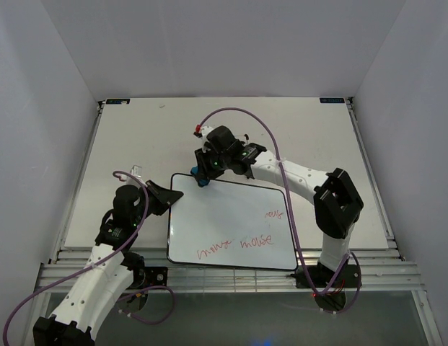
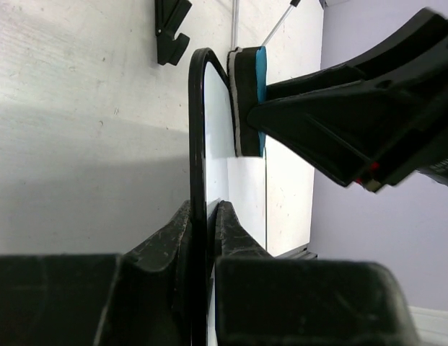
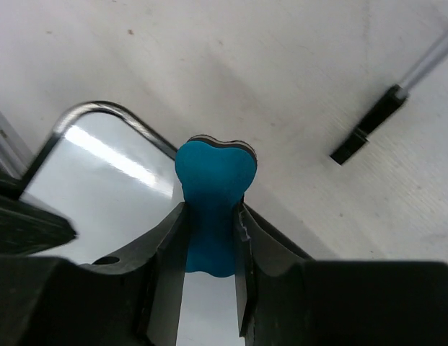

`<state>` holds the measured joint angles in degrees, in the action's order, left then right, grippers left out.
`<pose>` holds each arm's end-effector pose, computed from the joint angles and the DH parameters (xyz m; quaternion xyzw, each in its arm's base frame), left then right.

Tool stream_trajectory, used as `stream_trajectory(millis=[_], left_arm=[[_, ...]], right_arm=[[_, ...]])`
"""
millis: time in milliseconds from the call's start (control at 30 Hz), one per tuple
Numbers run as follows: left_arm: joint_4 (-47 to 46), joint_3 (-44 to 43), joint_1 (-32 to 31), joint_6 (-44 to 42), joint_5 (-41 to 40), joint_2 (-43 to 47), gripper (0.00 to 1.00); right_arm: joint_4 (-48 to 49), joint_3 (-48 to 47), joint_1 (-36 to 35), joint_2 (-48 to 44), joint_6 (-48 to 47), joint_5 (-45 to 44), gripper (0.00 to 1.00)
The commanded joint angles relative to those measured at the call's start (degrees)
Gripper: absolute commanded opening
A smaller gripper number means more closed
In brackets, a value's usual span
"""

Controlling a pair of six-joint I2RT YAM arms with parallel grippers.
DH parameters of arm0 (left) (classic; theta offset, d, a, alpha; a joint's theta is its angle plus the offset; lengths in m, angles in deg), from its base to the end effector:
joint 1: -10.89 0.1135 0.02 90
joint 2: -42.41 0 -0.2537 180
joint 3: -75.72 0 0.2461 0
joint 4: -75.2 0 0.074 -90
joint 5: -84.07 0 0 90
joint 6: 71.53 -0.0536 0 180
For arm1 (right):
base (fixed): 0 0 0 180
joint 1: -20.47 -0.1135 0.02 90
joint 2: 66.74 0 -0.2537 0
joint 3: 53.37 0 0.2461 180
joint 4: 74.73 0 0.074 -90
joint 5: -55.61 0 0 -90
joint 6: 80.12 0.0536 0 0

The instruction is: Erase the whiteboard

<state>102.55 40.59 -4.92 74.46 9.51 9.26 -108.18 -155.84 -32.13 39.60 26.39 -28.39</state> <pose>0.1569 -0.0593 0.2069 -0.2202 0.8112 -0.4026 0.3625 0.2617 0.3515 0.2632 -0.2993 0.8437 0.2899 0.3383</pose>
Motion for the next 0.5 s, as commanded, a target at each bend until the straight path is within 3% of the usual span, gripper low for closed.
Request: stream_trajectory(millis=[0,267,467], left_arm=[[0.3,-0.7,-0.7,-7.3,-0.8,1.3,0.00],[0.6,-0.9,-0.7,-7.4,-0.9,1.3,0.00],[0.5,-1.0,-0.7,-7.6,-1.1,1.2,0.00]], right_arm=[[-7.3,7.7,2.6,1.3,-1.7,-4.3,0.08],[-7.4,20.0,6.1,-5.3,-2.1,-4.2,0.08],[-5.5,33.4,7.8,-16.4,-1.7,-1.4,0.08]])
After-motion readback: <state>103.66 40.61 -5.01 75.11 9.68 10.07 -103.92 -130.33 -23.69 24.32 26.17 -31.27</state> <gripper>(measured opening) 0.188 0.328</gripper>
